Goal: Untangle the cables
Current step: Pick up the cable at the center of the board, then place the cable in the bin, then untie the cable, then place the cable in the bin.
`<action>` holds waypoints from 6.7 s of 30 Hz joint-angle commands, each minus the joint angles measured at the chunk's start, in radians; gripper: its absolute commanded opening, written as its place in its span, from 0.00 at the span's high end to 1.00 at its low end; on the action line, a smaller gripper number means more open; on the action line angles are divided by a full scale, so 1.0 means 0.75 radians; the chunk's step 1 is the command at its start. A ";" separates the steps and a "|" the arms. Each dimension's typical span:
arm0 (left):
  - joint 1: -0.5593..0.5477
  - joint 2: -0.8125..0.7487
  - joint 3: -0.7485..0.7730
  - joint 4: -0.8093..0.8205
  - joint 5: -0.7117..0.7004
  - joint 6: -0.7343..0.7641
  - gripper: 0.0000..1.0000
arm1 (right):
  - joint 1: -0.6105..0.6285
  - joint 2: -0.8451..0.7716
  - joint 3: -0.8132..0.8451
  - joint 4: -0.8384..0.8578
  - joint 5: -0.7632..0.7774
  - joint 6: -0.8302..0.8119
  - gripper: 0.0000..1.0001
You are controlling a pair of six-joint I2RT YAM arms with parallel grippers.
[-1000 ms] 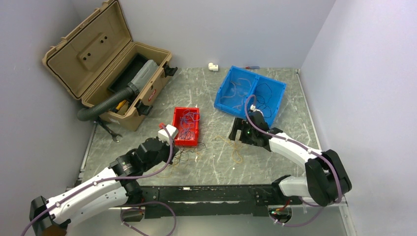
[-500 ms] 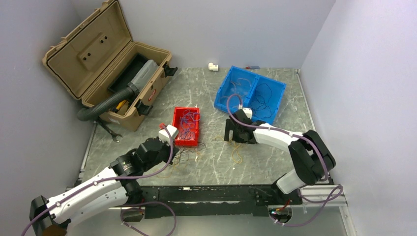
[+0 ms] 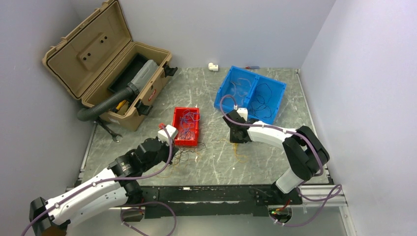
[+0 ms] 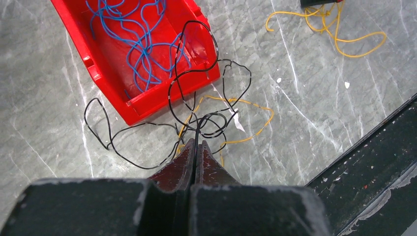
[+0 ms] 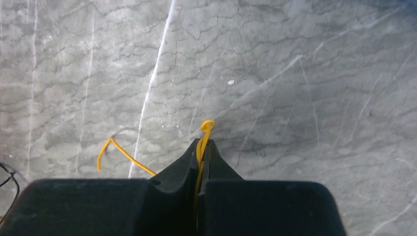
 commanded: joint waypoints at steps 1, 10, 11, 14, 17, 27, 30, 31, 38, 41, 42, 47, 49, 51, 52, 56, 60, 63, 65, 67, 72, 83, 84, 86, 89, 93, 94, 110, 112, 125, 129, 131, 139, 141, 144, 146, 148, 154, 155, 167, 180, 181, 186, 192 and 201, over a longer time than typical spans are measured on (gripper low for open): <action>0.005 -0.030 0.001 0.028 -0.024 0.019 1.00 | -0.008 -0.093 0.145 -0.093 -0.025 -0.057 1.00; 0.005 -0.006 -0.001 0.043 -0.006 0.005 1.00 | -0.200 0.046 0.623 -0.107 -0.207 -0.188 1.00; 0.005 -0.002 -0.001 0.048 -0.003 0.002 1.00 | -0.225 0.089 0.680 -0.107 -0.220 -0.191 1.00; 0.004 0.008 -0.001 0.058 0.005 -0.003 1.00 | -0.297 0.217 0.853 -0.089 -0.272 -0.193 1.00; 0.006 0.019 0.005 0.065 0.011 -0.005 1.00 | -0.372 0.346 1.022 -0.094 -0.266 -0.159 1.00; 0.005 0.089 0.053 0.087 0.066 -0.025 1.00 | -0.522 0.652 1.162 0.116 -0.017 0.000 1.00; 0.004 0.110 0.062 0.091 0.072 -0.023 1.00 | -0.521 0.749 1.216 0.137 0.017 -0.016 1.00; 0.005 0.118 0.064 0.092 0.074 -0.021 1.00 | -0.520 0.772 1.229 0.134 0.027 -0.018 0.95; 0.004 0.151 0.075 0.115 0.102 -0.024 1.00 | -0.510 0.661 1.179 0.175 0.039 -0.093 0.41; 0.005 0.166 0.087 0.123 0.127 -0.024 1.00 | -0.508 0.522 1.111 0.194 0.001 -0.120 0.37; 0.004 0.167 0.093 0.122 0.140 -0.025 1.00 | -0.509 0.456 1.082 0.191 -0.026 -0.130 0.35; 0.005 0.168 0.115 0.137 0.209 -0.026 1.00 | -0.506 0.204 0.916 0.170 -0.162 -0.178 0.17; 0.002 0.176 0.134 0.141 0.239 -0.024 1.00 | -0.506 0.099 0.831 0.164 -0.218 -0.197 0.08; -0.005 0.189 0.161 0.138 0.258 -0.016 1.00 | -0.506 -0.001 0.752 0.146 -0.266 -0.222 0.02; -0.014 0.199 0.174 0.136 0.265 -0.012 1.00 | -0.504 -0.054 0.712 0.134 -0.285 -0.230 0.00; -0.081 0.251 0.246 0.144 0.268 0.012 1.00 | -0.506 -0.310 0.495 0.115 -0.312 -0.244 0.00; -0.160 0.370 0.338 0.186 0.273 0.024 1.00 | -0.509 -0.573 0.268 0.079 -0.303 -0.253 0.00; -0.189 0.491 0.439 0.228 0.293 0.032 1.00 | -0.509 -0.747 0.138 0.023 -0.299 -0.237 0.00; -0.200 0.570 0.540 0.237 0.310 0.051 1.00 | -0.509 -0.849 0.066 -0.012 -0.298 -0.232 0.00; -0.206 0.643 0.678 0.228 0.325 0.080 1.00 | -0.508 -0.937 0.020 -0.060 -0.274 -0.234 0.00; -0.206 0.789 1.107 0.078 0.393 0.140 1.00 | -0.508 -1.082 -0.012 -0.184 -0.227 -0.262 0.01; -0.200 0.785 1.088 0.075 0.507 0.054 1.00 | -0.509 -1.331 -0.100 -0.140 -0.589 -0.386 0.02; -0.200 0.779 1.061 0.081 0.500 0.051 1.00 | -0.507 -1.349 -0.116 -0.122 -0.648 -0.394 0.02; -0.200 0.765 1.014 0.105 0.486 0.049 1.00 | -0.508 -1.386 -0.160 -0.058 -0.812 -0.407 0.02; -0.198 0.754 0.982 0.126 0.475 0.059 1.00 | -0.508 -1.419 -0.237 0.066 -1.089 -0.374 0.01; -0.198 0.767 0.989 0.104 0.488 0.074 1.00 | -0.508 -1.458 -0.313 0.180 -1.196 -0.289 0.00; -0.198 0.771 0.990 0.097 0.487 0.076 1.00 | -0.509 -1.462 -0.321 0.190 -1.201 -0.280 0.00; -0.198 0.750 0.990 0.045 0.398 0.114 1.00 | -0.494 -1.527 -0.576 0.172 -1.328 -0.170 0.13; -0.198 0.754 0.997 0.037 0.387 0.120 1.00 | -0.471 -1.531 -0.611 0.196 -1.332 -0.148 0.15; -0.197 0.765 1.014 0.013 0.334 0.128 1.00 | 0.001 -1.331 -0.562 0.194 -0.879 -0.218 0.20; -0.196 0.765 1.017 0.008 0.329 0.134 1.00 | 0.040 -1.287 -0.557 0.222 -0.820 -0.218 0.33; -0.196 0.765 1.021 0.003 0.325 0.138 1.00 | 0.043 -1.294 -0.553 0.215 -0.798 -0.222 0.44; -0.184 0.774 1.050 -0.048 0.303 0.165 1.00 | 0.045 -1.365 -0.519 0.078 -0.696 -0.238 0.80; -0.178 0.771 1.052 -0.053 0.299 0.169 1.00 | 0.044 -1.368 -0.505 0.059 -0.670 -0.226 0.97; -0.172 0.748 1.056 -0.080 0.261 0.177 1.00 | 0.044 -1.380 -0.462 -0.004 -0.548 -0.195 1.00; -0.163 0.715 1.059 -0.127 0.190 0.184 1.00 | 0.044 -1.409 -0.431 -0.053 -0.411 -0.157 1.00; -0.144 0.665 1.062 -0.197 0.108 0.187 1.00 | 0.044 -1.446 -0.399 -0.137 -0.162 -0.074 1.00; -0.007 0.413 1.032 -0.422 -0.202 0.156 1.00 | 0.042 -1.403 -0.216 -0.625 0.482 0.342 1.00; 0.020 0.366 1.022 -0.453 -0.262 0.146 1.00 | 0.042 -1.379 -0.192 -0.689 0.553 0.417 1.00; 0.092 0.028 1.075 -0.597 -0.645 0.167 1.00 | 0.042 -1.227 -0.005 -1.067 0.818 0.785 1.00; 0.093 0.003 0.996 -0.266 -0.105 0.276 1.00 | 0.044 -1.461 -0.226 -0.161 -0.289 -0.167 1.00; 0.093 0.031 1.010 -0.256 -0.047 0.281 1.00 | 0.043 -1.455 -0.237 -0.101 -0.402 -0.191 1.00; 0.092 0.175 1.116 -0.258 0.124 0.280 1.00 | 0.044 -1.327 -0.232 0.088 -0.870 -0.274 1.00; 0.092 0.269 1.194 -0.194 0.235 0.267 1.00 | 0.044 -1.254 -0.250 0.166 -0.964 -0.276 0.94; 0.092 0.397 1.194 -0.077 0.380 0.222 1.00 | 0.045 -1.330 -0.248 0.097 -0.695 -0.290 0.11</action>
